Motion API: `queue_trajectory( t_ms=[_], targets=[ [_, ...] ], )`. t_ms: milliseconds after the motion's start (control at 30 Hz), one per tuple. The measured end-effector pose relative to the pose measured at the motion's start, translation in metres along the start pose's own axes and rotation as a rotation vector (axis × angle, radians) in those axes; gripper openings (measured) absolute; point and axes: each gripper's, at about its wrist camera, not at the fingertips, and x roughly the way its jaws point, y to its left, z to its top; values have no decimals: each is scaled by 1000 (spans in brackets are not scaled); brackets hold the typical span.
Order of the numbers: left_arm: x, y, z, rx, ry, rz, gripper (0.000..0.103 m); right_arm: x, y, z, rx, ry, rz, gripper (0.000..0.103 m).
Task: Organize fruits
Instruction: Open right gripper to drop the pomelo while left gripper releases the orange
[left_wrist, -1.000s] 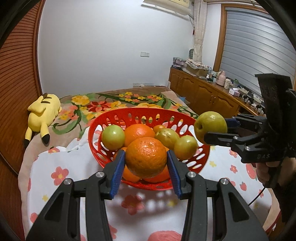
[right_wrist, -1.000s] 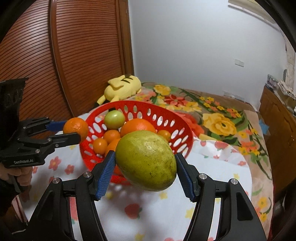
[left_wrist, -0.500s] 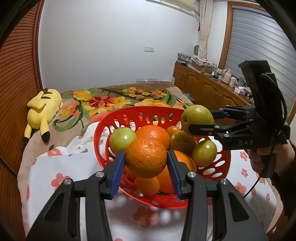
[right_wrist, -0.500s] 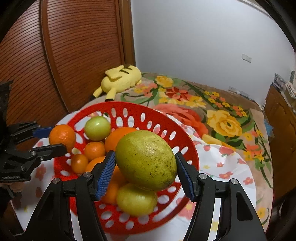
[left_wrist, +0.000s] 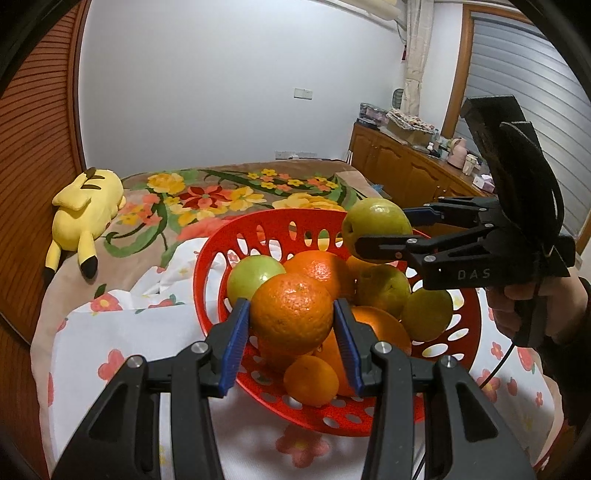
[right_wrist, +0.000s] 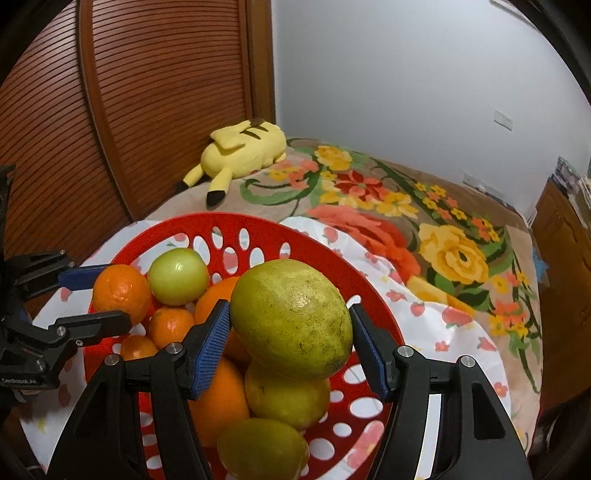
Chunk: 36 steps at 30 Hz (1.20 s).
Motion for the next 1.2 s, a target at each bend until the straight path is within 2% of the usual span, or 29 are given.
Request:
queue_trajectory(
  t_ms=[333, 733, 867, 1200],
  targets=[
    [2, 1, 0, 0, 2, 1, 44, 10, 5, 0, -11, 30, 0, 66],
    [6, -2, 1, 6, 14, -2, 44, 10, 5, 0, -7, 27, -2, 67],
    [9, -3, 1, 7, 17, -2, 44, 3, 5, 1, -15, 4, -18, 70],
    [15, -9, -3, 14, 32, 3, 45, -19, -1, -10, 12, -30, -27, 71]
  ],
)
